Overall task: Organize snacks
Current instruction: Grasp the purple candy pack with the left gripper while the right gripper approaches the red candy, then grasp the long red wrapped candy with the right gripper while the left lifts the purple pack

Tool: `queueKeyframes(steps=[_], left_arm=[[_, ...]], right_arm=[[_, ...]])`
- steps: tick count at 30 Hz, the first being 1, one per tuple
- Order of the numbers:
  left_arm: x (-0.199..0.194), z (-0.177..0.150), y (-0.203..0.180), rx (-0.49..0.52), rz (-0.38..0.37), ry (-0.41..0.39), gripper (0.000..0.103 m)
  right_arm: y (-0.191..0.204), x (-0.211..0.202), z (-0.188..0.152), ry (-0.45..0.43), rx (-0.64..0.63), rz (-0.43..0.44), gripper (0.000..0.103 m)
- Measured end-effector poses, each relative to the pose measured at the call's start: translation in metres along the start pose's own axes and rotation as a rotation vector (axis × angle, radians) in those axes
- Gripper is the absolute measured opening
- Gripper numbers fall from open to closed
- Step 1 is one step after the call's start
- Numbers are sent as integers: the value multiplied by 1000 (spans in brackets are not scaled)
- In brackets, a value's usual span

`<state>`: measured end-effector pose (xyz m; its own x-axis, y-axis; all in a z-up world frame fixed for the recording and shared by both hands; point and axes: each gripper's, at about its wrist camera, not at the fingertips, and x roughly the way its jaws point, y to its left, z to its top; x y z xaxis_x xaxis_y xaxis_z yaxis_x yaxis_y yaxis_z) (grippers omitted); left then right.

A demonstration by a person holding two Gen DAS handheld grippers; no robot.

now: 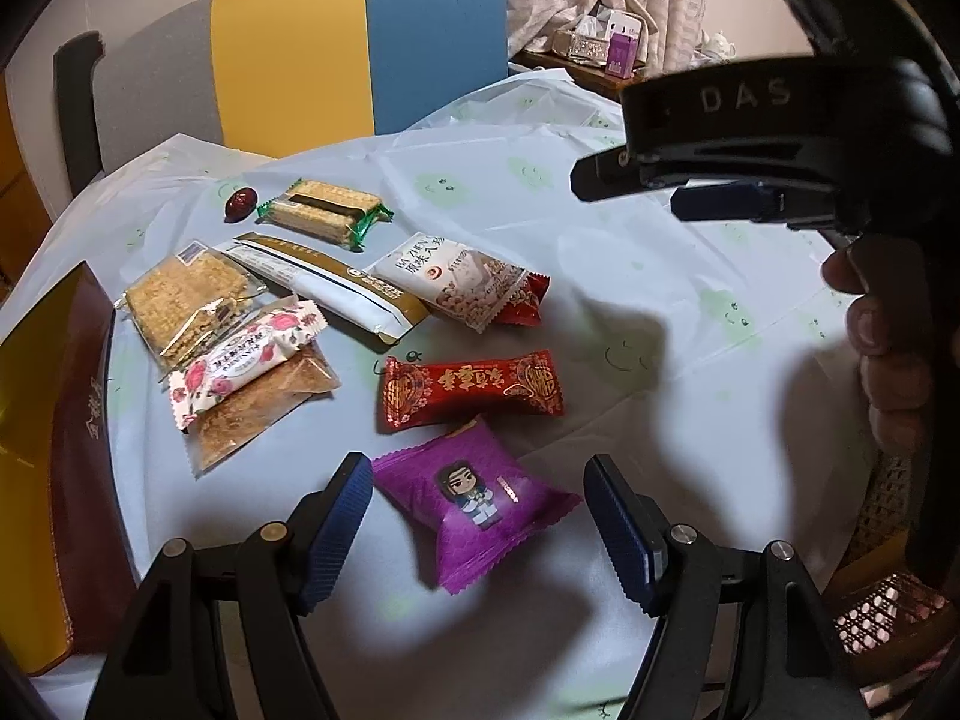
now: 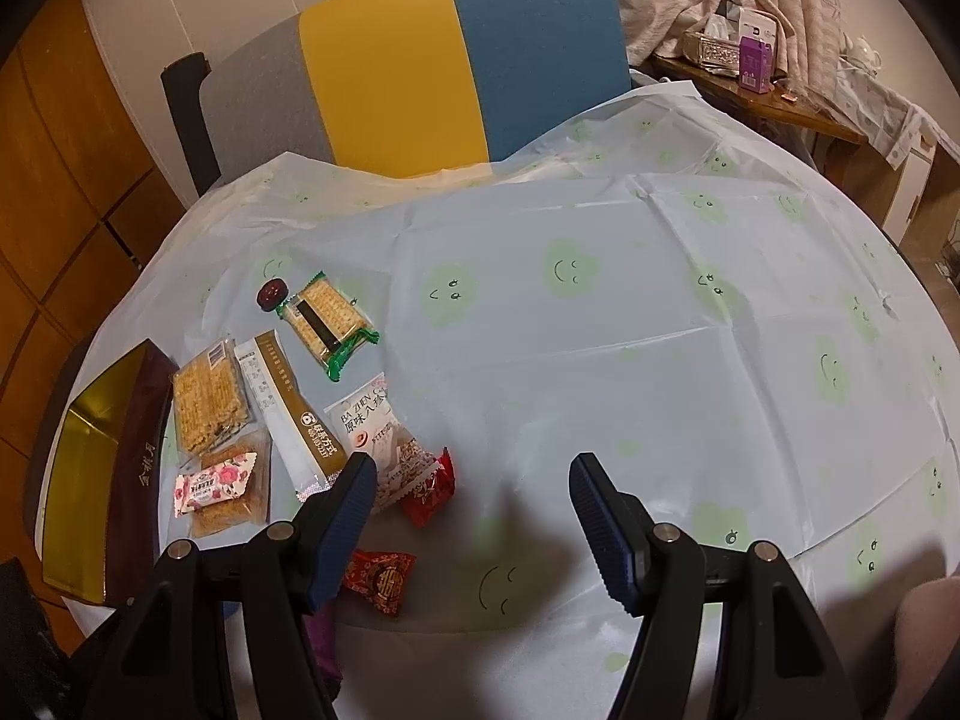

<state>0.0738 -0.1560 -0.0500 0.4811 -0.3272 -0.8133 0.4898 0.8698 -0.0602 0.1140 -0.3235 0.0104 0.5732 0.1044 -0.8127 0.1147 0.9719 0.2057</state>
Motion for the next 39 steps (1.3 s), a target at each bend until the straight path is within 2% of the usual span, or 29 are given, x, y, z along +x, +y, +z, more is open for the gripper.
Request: queueKeyframes(steps=[3,5,6,12,18,25,27,39], left_arm=[[9,0,0,-4,-11,22,69],[14,-2,0,-3,-7,34,49],[18,-3,1,-4,-8,46,46],[16,-10,9,-10,-55,17,44],[8,-20,18,-18,-90,-9,44],[-8,-37,37,-45,-125,-29,44],[-12,-44,42,-54,-128,-38,44],[-15,-54,55,-101,-152,-61,44]], right_arm=[[0,-1,0,-3,-1,-1,68],[0,0,0,-2,1,-1,68],[0,0,0,-3,0,-2,68],[2,3,-1,11,-10,2,68],[15,10,-7,52,-74,24,68],[43,25,-22,148,-203,98,67],[55,31,-30,181,-273,116,61],[91,54,-61,264,-589,8,61]])
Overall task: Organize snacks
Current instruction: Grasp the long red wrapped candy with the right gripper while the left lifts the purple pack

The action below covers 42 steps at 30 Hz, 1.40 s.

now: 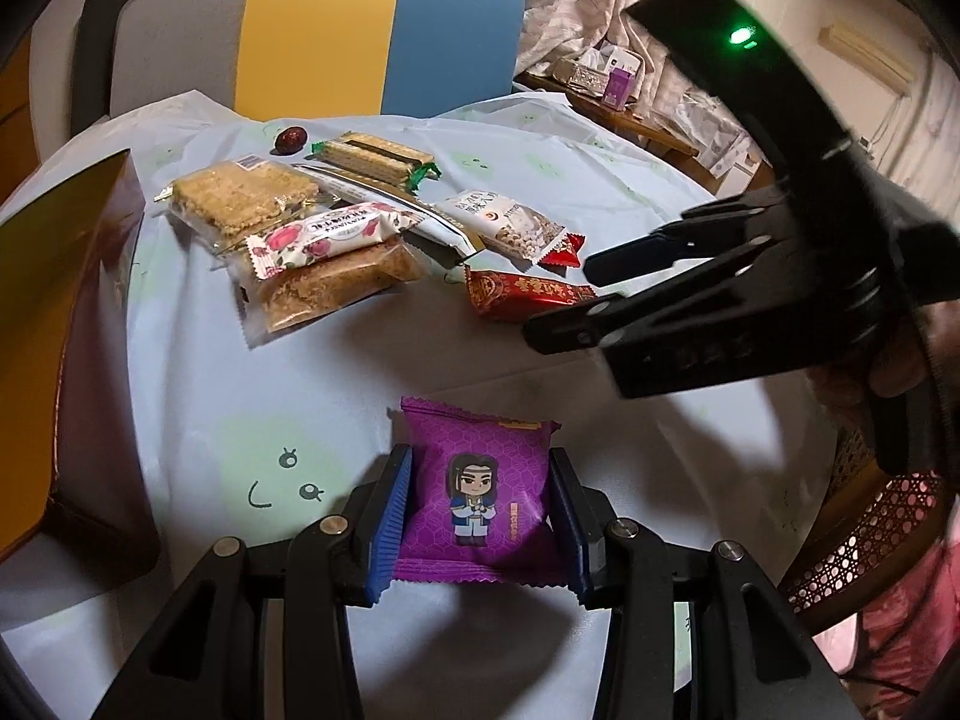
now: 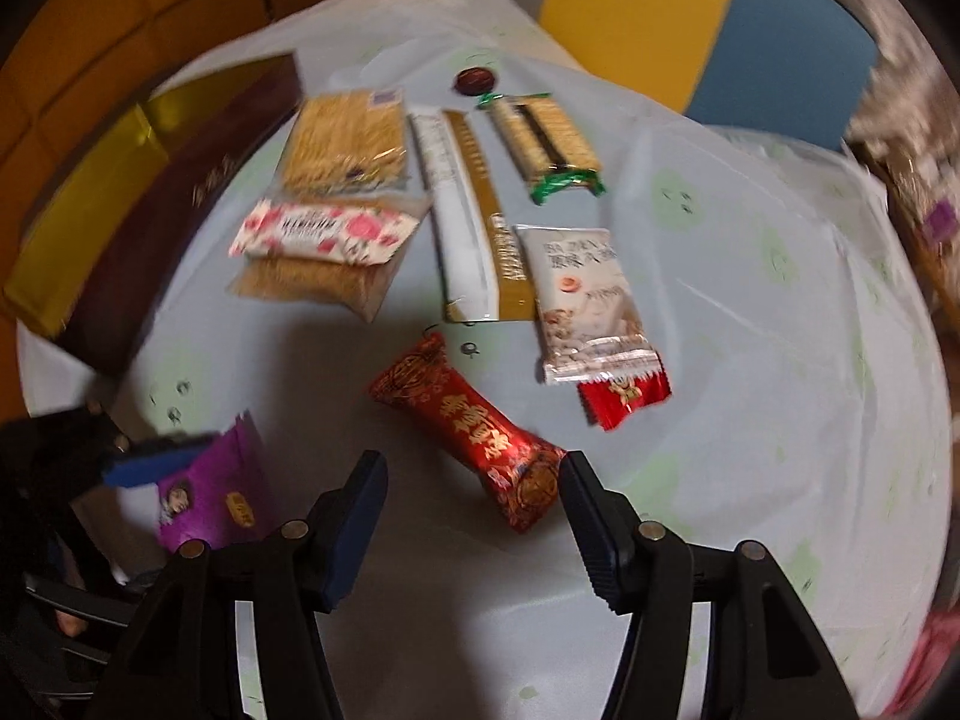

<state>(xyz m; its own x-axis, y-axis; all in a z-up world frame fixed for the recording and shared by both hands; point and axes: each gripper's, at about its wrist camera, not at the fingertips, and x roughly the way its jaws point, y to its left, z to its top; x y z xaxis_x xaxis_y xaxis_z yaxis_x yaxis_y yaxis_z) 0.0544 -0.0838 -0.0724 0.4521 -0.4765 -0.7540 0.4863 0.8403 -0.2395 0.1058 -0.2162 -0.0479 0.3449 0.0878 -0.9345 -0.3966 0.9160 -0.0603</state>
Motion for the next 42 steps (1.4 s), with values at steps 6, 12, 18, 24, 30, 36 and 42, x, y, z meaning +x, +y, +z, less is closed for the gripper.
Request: queueKeyframes(steps=[6,12,18,24,30,36,42], left_arm=[[-2,-4,-1,9,2,-10,44],[-10,-3,4,-33,-24,-8,43],[-31,-1,2,-24,-35,-42,43],[-69,16,13,-72,-55,-124,43],[-101,34,47,-183,-16,-190,43],[-110,57,114,-375,116,-181,43],[-92,81,175,-491,238,-139,43]], right_arm=[[1,15,6,13,-64,-26,43],[-4,16,6,15,-47,43,25],[-21,19,13,34,8,86,25],[-21,20,13,25,0,74,26],[-4,22,8,14,-1,62,26],[0,23,8,13,-14,51,26],[0,23,9,14,-15,51,26]])
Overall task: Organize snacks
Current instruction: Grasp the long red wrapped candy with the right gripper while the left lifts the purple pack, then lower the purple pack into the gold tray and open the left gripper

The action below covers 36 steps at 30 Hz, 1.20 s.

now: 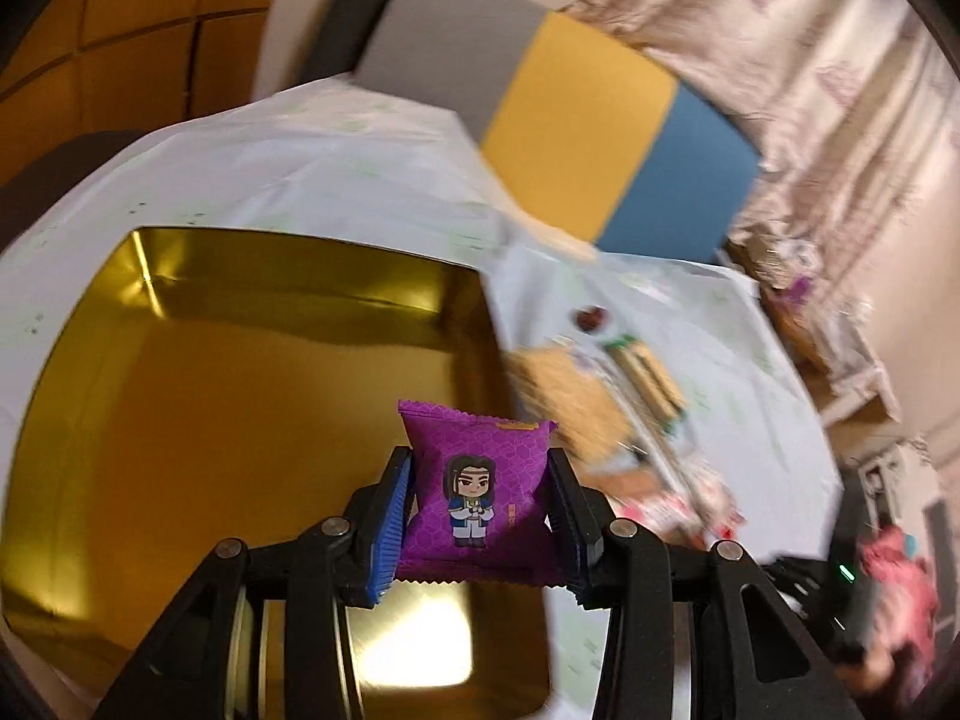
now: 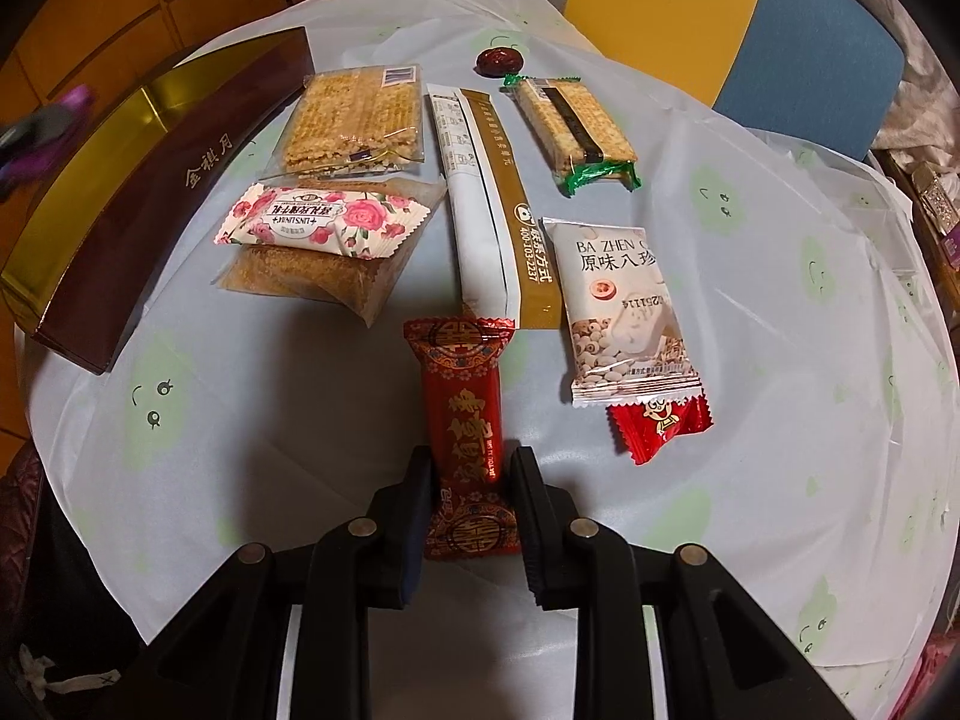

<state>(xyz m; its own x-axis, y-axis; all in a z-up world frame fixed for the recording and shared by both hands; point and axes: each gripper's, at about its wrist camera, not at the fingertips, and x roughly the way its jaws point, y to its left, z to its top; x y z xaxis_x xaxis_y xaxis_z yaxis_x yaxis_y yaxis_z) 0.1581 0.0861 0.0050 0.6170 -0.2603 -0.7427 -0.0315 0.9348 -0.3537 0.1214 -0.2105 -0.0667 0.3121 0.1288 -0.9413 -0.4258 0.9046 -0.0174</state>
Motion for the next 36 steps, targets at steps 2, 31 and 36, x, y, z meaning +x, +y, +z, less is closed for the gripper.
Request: queueKeyframes(steps=[2,31,36], left_arm=[[11,10,4,0,34,1,43],[-4,-84,-115,529,-105,-42,59],[6,-142,-135,616,-164,45,59]], right_arm=[[0,0,0,1,3,3,26],[-6,0,5,5,34,11,29],[-11,1,7,4,53,18,31]])
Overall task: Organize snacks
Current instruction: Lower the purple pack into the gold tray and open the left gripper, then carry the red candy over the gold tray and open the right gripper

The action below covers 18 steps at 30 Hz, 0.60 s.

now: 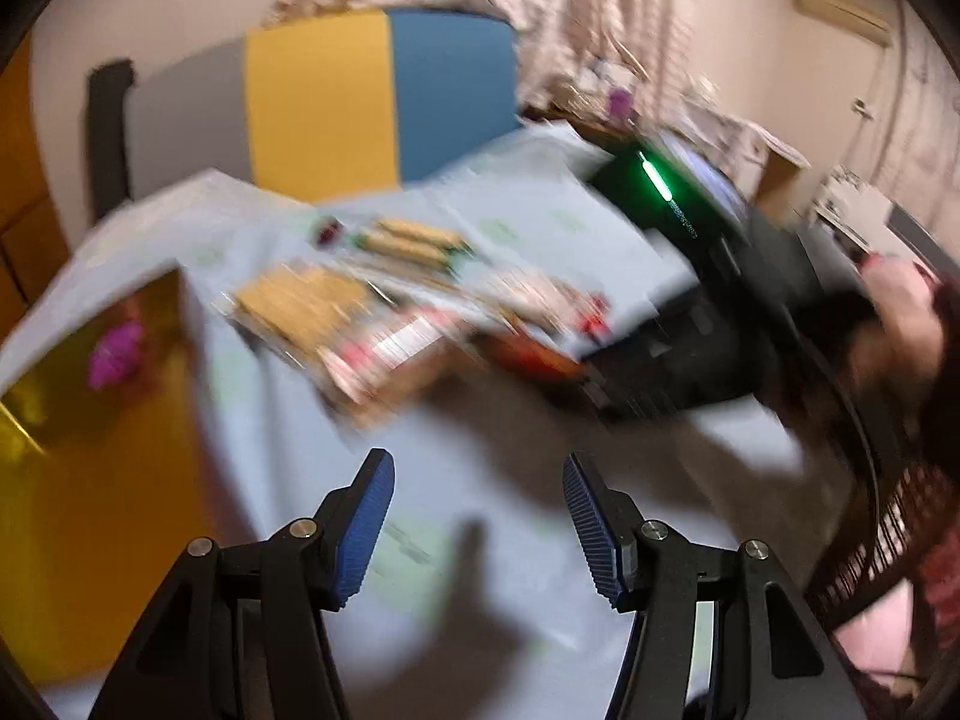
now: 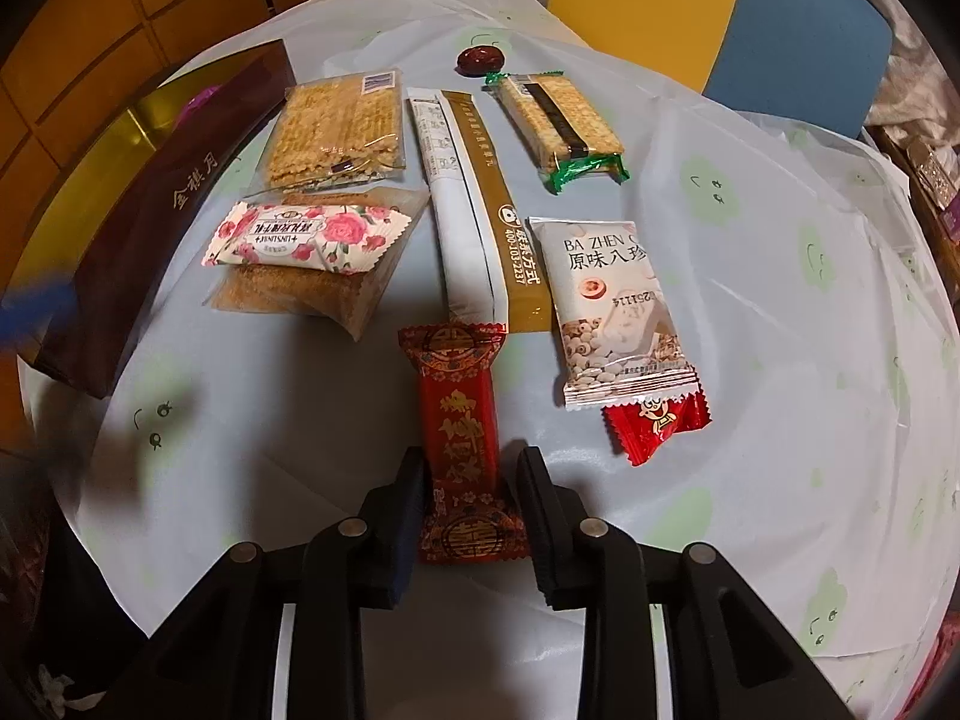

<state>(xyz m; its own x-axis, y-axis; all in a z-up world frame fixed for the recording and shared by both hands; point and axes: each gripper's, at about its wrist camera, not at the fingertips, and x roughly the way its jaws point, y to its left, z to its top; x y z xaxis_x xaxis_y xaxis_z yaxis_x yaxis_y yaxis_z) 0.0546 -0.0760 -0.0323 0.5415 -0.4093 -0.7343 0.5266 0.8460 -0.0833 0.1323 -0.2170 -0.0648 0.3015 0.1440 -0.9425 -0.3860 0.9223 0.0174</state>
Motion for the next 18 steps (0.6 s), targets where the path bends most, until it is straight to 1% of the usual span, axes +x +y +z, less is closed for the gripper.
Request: queueKeyframes(steps=[1,3,6,9,11,13,15,18], left_arm=[[4,-6,-5,-3,-11,15,59],[11,-18,-13,-5,-5,31,59],[14,-26,-12,-47,5,31,58],[16,-34,-10,-67,44,23,58],[16,-41,-7,-85,57,11,51],[15,-45,-3,-85,77,-7,49],[15,-48,-1,-95,75,-20,48],[13,-51,5,-128,44,-32,48]], right_arm=[[-1,0,0,-2,0,1,31],[-1,1,1,-4,-5,-1,31],[-1,1,0,-9,-5,-4,31],[2,0,-2,-10,-10,-6,28],[5,0,-3,-12,-14,-10,28],[8,0,-5,-15,-17,-17,27],[11,0,-6,-18,-16,-20,27],[13,-1,-8,-23,-11,-26,26]])
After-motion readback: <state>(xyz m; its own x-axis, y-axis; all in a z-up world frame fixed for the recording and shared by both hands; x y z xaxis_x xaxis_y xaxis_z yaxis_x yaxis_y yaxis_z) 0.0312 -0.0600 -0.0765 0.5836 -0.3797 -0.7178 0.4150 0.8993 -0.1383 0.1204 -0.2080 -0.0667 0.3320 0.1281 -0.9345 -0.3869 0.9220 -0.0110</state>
